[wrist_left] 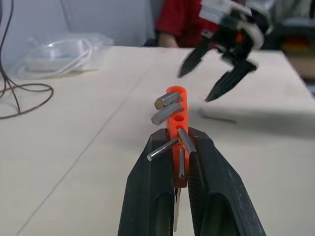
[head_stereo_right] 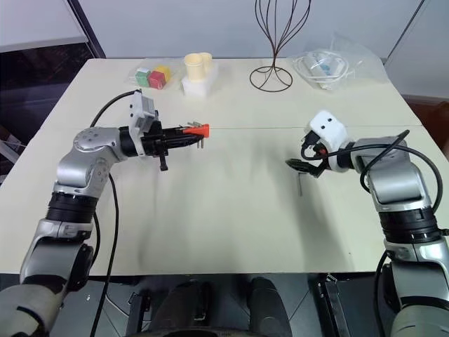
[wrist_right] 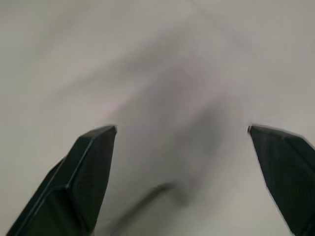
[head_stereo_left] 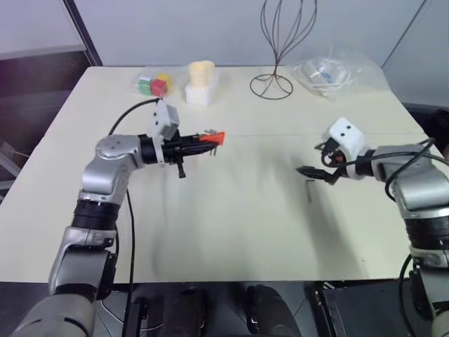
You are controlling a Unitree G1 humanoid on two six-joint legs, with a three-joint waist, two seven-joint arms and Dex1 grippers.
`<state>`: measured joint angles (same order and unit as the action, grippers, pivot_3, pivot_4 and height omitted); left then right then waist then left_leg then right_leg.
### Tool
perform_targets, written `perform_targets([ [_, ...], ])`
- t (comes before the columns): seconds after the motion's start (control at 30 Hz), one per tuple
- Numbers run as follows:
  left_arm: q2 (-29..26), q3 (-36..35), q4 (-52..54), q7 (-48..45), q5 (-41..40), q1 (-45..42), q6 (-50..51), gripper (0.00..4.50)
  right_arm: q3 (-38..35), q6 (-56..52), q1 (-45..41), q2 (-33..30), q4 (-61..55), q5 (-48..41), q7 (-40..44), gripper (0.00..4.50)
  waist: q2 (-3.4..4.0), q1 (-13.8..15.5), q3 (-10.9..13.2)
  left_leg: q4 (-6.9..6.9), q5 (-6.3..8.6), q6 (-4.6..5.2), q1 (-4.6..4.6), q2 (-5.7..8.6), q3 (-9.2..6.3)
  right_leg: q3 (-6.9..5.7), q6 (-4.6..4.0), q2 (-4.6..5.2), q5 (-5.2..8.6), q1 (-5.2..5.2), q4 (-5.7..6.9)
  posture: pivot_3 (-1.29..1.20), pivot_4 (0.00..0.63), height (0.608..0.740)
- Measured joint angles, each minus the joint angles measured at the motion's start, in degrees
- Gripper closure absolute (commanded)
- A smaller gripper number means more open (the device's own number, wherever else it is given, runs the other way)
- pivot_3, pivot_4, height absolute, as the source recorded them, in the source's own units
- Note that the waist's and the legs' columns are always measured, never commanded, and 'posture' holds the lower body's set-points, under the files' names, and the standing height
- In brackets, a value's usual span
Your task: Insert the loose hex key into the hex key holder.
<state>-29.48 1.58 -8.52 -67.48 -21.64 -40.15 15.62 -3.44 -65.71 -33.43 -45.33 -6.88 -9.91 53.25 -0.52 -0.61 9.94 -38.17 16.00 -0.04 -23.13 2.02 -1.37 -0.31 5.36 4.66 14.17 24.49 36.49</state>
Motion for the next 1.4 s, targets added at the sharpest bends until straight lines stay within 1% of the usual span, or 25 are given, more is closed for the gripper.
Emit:
perform_targets([
  [0.1, -0.1, 0.0, 4.3, 1.0, 0.0, 3.2, 0.2, 4.5, -4.7, -15.7, 1.2, 2.5, -2.5, -1.8, -4.8, 0.07, 0.0, 0.2, 0.0, -0.01, 0.02, 0.03, -0.04, 0.03, 0.0, 0.01, 0.0, 0.07, -0.01, 0.0, -0.01, 0.0, 0.15, 0.74],
  [0.17, 0.4, 0.1, 5.9, 2.0, -0.1, 4.1, 0.6, 4.5, -6.8, -21.3, 1.1, 3.6, -3.0, -2.7, -7.2, 0.07, 0.0, 0.5, 0.0, -0.02, 0.03, 0.04, -0.06, 0.06, 0.0, 0.0, 0.0, 0.08, -0.01, 0.02, -0.01, 0.0, 0.15, 0.74],
  [0.23, 1.1, 0.1, 7.6, 3.1, -0.2, 4.7, 1.0, 4.5, -8.9, -24.7, 0.9, 4.7, -3.2, -4.3, -9.3, 0.07, 0.0, 0.9, 0.0, -0.02, 0.03, 0.05, -0.05, 0.07, 0.01, 0.0, 0.0, 0.08, -0.01, 0.02, -0.01, 0.0, 0.15, 0.74],
  [0.4, 3.4, 1.2, 8.9, 5.4, -0.3, 6.8, 1.4, 4.5, -11.7, -26.4, 1.3, 8.6, -2.9, -7.8, -15.7, 0.07, 0.0, 1.2, 0.0, -0.03, 0.03, 0.05, -0.05, 0.08, 0.02, 0.0, 0.02, 0.03, -0.02, 0.02, -0.01, 0.0, 0.15, 0.74],
  [0.5, 4.7, 1.6, 9.3, 6.8, -0.3, 7.6, 1.4, 4.5, -12.6, -26.4, 0.7, 12.9, -1.1, -7.6, -21.3, 0.07, 0.0, 1.1, 0.0, -0.04, 0.03, 0.05, -0.05, 0.08, 0.04, 0.0, 0.03, -0.01, -0.03, 0.03, 0.03, 0.0, 0.15, 0.74],
  [0.73, 5.4, 1.8, 10.4, 8.9, -0.4, 8.8, 1.6, 4.5, -12.4, -26.4, -2.8, 16.7, 2.1, -6.7, -29.0, 0.07, -0.17, 0.8, -0.2, -0.06, 0.02, 0.05, 0.02, 0.08, 0.04, -0.01, 0.03, -0.08, -0.03, 0.0, 0.12, 0.0, 0.15, 0.74],
  [0.83, 6.1, 1.9, 12.0, 10.2, -0.6, 9.9, 1.9, 4.5, -10.7, -25.9, -2.5, 17.7, 2.0, -6.2, -31.8, 0.89, -0.47, 0.8, -0.5, -0.06, 0.03, 0.05, 0.1, 0.06, 0.03, -0.01, 0.03, -0.08, -0.03, -0.07, 0.13, 0.0, 0.15, 0.74],
  [0.93, 6.1, 1.8, 12.8, 11.3, -1.2, 10.9, 2.3, 4.5, -9.4, -25.0, -1.1, 17.2, 0.8, -5.9, -33.9, 2.43, -0.47, 0.8, -0.5, -0.05, 0.03, 0.06, 0.18, 0.06, 0.03, -0.01, 0.03, -0.09, -0.02, -0.15, 0.13, 0.0, 0.15, 0.74],
  [1.03, 6.5, 1.7, 13.1, 12.5, -1.6, 11.2, 2.6, 4.5, -5.7, -24.7, 1.7, 16.0, -2.7, -6.0, -35.1, 4.04, -0.48, 0.8, -0.5, -0.04, 0.04, 0.07, 0.19, 0.06, 0.03, -0.01, 0.03, -0.09, -0.02, -0.15, 0.13, 0.0, 0.15, 0.74],
  [1.07, 6.5, 1.7, 13.0, 12.8, -1.6, 11.2, 2.6, 4.5, -4.4, -24.5, 2.8, 15.7, -4.4, -6.1, -35.4, 4.49, -0.53, 0.8, -0.6, -0.04, 0.04, 0.08, 0.2, 0.05, 0.03, -0.01, 0.02, -0.1, -0.02, -0.16, 0.13, 0.0, 0.15, 0.74],
  [1.13, 6.6, 1.6, 13.0, 13.0, -1.6, 11.2, 2.6, 4.5, -3.4, -24.3, 4.2, 16.3, -6.3, -6.1, -36.2, 4.49, -0.71, 0.8, -0.8, 0.0, 0.04, 0.08, 0.32, 0.02, 0.02, -0.01, 0.02, -0.12, -0.02, -0.26, 0.12, 0.0, 0.15, 0.74],
  [1.23, 7.0, 1.7, 13.0, 13.1, -1.6, 11.2, 2.5, 4.5, -3.5, -24.1, 4.7, 17.6, -6.5, -6.1, -37.3, 4.49, -0.81, 0.6, -0.9, 0.15, 0.09, 0.14, 0.86, -0.07, -0.01, -0.04, 0.0, -0.19, -0.01, -0.92, -0.21, 0.0, 0.15, 0.74],
  [1.3, 6.9, 1.5, 12.9, 13.3, -1.6, 11.2, 2.5, 4.5, -4.6, -24.5, 3.2, 19.5, -5.3, -6.0, -38.1, 4.49, -0.82, 0.1, -0.9, 0.16, 0.13, 0.2, 1.04, -0.09, -0.05, -0.07, 0.0, -0.21, 0.0, -1.13, -0.28, 0.0, 0.15, 0.74],
  [1.4, 6.8, 1.6, 12.6, 13.2, -1.6, 11.1, 2.5, 4.5, -7.2, -24.8, -1.2, 21.6, -0.3, -6.0, -38.3, 4.49, -0.79, -0.8, -0.9, 0.17, 0.13, 0.2, 1.05, -0.09, -0.02, -0.03, 0.01, -0.21, -0.01, -1.09, -0.26, 0.0, 0.15, 0.74],
])
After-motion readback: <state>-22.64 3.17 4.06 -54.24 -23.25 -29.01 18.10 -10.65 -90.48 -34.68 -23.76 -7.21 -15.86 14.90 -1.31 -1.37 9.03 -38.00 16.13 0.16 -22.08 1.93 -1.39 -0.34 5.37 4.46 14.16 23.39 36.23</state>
